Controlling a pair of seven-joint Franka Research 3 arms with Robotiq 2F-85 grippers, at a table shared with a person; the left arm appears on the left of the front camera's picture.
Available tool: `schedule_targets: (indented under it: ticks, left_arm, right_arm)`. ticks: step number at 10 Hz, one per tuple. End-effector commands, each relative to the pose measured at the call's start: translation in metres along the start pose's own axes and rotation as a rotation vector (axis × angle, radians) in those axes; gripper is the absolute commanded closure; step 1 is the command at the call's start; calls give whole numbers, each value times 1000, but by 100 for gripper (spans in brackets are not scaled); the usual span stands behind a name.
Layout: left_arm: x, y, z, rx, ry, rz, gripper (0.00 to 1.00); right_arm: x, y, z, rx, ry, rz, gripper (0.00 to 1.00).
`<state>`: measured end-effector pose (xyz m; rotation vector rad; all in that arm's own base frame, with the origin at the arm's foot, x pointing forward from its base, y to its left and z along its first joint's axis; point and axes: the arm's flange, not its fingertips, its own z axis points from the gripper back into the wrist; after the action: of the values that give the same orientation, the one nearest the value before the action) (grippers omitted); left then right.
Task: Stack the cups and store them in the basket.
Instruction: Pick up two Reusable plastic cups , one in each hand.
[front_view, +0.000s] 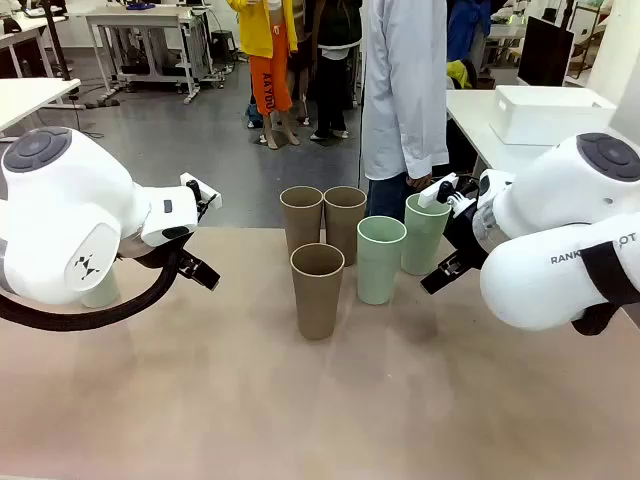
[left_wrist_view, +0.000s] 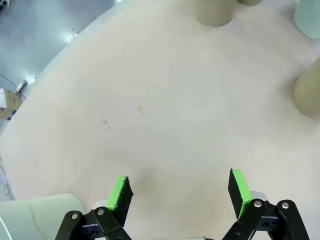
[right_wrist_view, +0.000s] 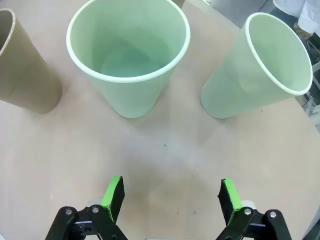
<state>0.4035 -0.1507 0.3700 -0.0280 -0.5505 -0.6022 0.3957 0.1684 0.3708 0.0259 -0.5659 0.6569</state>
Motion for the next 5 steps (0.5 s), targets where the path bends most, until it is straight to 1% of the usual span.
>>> schedule_targets:
  ticks: [1,5]
  left_arm:
    - [0,0,0,0,0,0,0]
    - [0,0,0,0,0,0,0]
  right_arm:
    - [0,0,0,0,0,0,0]
    - [0,0,0,0,0,0,0]
